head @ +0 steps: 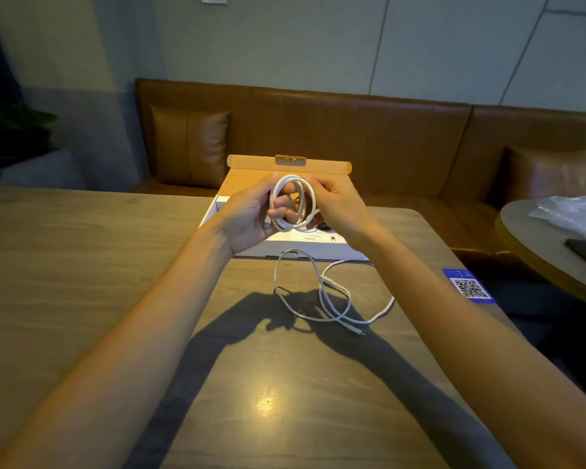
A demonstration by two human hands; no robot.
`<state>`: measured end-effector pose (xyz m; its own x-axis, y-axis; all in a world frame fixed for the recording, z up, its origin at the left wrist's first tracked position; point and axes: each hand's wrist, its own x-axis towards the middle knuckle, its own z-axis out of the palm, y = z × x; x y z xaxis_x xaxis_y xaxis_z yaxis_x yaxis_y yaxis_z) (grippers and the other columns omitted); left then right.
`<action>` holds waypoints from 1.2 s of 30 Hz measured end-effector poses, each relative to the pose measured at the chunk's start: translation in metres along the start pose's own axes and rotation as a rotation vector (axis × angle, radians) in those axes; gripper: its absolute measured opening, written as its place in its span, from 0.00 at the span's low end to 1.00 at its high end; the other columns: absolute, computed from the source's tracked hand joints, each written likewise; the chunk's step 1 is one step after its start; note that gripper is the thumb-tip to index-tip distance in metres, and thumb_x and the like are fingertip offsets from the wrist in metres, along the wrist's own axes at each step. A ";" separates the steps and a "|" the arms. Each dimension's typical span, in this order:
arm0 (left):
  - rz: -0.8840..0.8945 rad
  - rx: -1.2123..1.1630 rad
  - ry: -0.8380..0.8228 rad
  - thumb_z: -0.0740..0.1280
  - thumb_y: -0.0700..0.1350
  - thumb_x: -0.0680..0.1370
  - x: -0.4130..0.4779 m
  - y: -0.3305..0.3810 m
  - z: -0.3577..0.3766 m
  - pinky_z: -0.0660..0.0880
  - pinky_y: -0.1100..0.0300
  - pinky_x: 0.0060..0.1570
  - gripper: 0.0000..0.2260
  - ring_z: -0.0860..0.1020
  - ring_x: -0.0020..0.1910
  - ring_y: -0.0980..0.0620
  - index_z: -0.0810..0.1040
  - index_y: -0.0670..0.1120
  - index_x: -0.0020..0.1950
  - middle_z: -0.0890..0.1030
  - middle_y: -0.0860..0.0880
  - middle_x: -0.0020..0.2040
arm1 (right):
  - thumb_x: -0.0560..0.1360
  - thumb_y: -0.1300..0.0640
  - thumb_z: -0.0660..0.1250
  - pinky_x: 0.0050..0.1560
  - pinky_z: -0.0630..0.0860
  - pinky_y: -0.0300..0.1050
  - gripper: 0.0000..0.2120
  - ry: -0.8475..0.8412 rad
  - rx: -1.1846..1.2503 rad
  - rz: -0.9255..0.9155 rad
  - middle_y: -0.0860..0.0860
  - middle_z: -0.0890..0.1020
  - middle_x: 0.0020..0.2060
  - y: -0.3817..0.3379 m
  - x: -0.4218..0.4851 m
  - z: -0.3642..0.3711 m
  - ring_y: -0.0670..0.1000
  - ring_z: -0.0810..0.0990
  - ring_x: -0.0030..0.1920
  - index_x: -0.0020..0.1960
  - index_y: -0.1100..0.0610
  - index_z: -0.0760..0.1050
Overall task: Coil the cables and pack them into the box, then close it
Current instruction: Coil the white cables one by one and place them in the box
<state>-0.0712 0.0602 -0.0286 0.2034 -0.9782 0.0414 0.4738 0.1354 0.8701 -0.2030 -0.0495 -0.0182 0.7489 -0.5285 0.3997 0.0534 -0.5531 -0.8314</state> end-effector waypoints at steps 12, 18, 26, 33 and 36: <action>0.047 0.157 0.468 0.60 0.55 0.83 0.017 -0.020 0.005 0.81 0.54 0.53 0.14 0.81 0.57 0.45 0.78 0.47 0.57 0.82 0.44 0.57 | 0.85 0.52 0.57 0.39 0.80 0.34 0.16 0.221 0.153 0.165 0.53 0.84 0.47 0.012 0.005 0.013 0.50 0.85 0.43 0.56 0.61 0.80; 0.008 0.314 0.489 0.52 0.55 0.85 0.025 -0.021 0.005 0.80 0.59 0.49 0.21 0.80 0.57 0.47 0.75 0.44 0.67 0.80 0.43 0.61 | 0.83 0.50 0.62 0.40 0.82 0.34 0.07 0.245 -0.012 0.050 0.48 0.83 0.48 0.021 0.002 0.013 0.49 0.85 0.47 0.55 0.53 0.74; 0.186 0.850 0.506 0.51 0.63 0.83 0.031 -0.030 0.022 0.73 0.53 0.56 0.22 0.74 0.59 0.51 0.69 0.51 0.68 0.75 0.49 0.63 | 0.83 0.56 0.63 0.32 0.80 0.36 0.01 0.412 -0.172 -0.163 0.44 0.79 0.37 0.021 0.001 0.018 0.46 0.82 0.36 0.54 0.52 0.72; 0.278 0.713 0.471 0.54 0.60 0.83 0.030 -0.028 0.014 0.74 0.58 0.37 0.14 0.73 0.39 0.52 0.73 0.54 0.46 0.73 0.51 0.38 | 0.84 0.60 0.60 0.43 0.80 0.38 0.06 0.193 0.125 -0.011 0.50 0.83 0.44 0.028 0.002 0.007 0.47 0.83 0.40 0.59 0.55 0.74; 0.248 0.684 0.453 0.54 0.60 0.83 0.028 -0.027 0.011 0.73 0.59 0.38 0.15 0.78 0.42 0.46 0.74 0.51 0.52 0.73 0.46 0.39 | 0.84 0.62 0.60 0.47 0.80 0.40 0.08 0.098 0.278 0.124 0.50 0.85 0.45 0.031 0.003 0.008 0.47 0.83 0.43 0.60 0.56 0.75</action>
<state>-0.0881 0.0271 -0.0456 0.6246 -0.7559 0.1962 -0.2209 0.0699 0.9728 -0.1941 -0.0634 -0.0458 0.6944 -0.6482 0.3125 0.1537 -0.2907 -0.9444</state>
